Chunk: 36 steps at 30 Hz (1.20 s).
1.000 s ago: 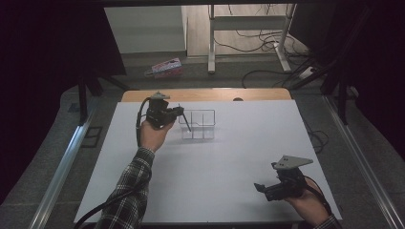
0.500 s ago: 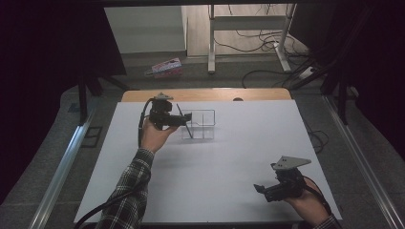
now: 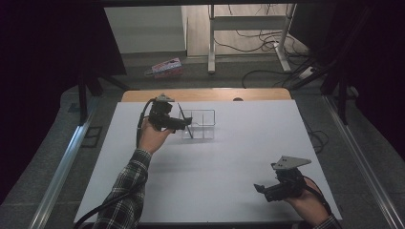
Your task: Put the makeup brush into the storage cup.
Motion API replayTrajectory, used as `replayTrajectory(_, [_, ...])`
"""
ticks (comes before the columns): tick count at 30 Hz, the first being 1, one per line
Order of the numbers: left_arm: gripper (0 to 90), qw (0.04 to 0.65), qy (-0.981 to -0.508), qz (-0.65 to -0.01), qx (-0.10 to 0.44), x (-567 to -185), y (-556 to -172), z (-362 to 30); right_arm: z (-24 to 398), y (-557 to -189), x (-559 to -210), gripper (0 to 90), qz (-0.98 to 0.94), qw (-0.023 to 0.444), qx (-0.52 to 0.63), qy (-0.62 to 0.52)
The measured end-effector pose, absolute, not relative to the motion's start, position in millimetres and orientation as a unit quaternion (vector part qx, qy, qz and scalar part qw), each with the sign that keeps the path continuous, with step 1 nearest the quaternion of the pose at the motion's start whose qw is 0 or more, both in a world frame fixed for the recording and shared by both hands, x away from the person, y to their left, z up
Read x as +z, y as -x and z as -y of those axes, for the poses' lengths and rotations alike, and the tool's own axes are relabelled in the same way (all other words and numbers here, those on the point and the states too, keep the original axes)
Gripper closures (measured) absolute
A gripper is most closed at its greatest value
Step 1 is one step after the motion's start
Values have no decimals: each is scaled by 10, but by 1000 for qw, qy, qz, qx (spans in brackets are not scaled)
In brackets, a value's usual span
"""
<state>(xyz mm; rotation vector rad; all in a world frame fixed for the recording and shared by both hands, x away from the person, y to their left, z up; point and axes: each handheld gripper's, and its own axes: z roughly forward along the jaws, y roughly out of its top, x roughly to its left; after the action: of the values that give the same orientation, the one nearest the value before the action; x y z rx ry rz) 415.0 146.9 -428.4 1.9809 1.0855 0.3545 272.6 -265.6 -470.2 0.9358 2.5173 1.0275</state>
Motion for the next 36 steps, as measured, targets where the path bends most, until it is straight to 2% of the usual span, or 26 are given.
replayTrajectory(36, [0, 423, -791, -414, 157, -4226, -3904, -1537, 2652, -2734, -4710, 13, -864, 134, 360, -325])
